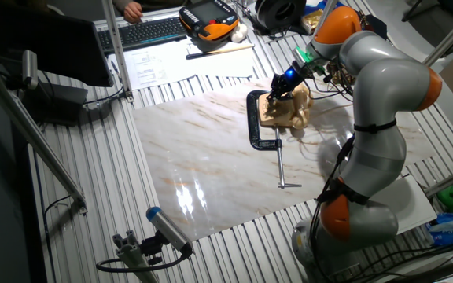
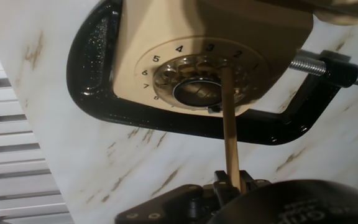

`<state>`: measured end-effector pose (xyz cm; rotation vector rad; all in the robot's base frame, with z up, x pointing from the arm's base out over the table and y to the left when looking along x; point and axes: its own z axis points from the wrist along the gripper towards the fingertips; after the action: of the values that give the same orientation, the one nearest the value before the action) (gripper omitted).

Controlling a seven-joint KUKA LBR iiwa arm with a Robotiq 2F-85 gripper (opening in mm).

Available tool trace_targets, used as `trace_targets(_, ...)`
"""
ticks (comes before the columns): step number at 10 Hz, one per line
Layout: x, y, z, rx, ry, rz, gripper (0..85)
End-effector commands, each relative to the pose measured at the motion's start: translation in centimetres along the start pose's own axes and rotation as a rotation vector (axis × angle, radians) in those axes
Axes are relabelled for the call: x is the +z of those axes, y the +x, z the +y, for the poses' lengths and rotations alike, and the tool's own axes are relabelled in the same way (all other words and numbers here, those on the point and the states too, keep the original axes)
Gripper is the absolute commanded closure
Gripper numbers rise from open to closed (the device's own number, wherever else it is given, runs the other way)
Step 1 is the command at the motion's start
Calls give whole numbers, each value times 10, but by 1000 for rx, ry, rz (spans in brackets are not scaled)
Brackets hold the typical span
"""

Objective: Dial a number on an old rotary phone

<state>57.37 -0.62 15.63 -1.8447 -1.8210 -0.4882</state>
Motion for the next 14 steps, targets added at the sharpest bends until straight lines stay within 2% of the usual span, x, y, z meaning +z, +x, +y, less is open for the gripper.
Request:
trace_targets(1, 0, 0, 0, -5, 9, 2, 850)
trace_targets(4, 0, 0, 0, -37, 27, -3, 850)
trace_targets(8, 0, 0, 0, -67, 46, 8, 850)
trace_targets(12, 0, 0, 0, -57, 48, 9, 850)
trace_targets(14, 0, 0, -1, -21, 42, 30, 850)
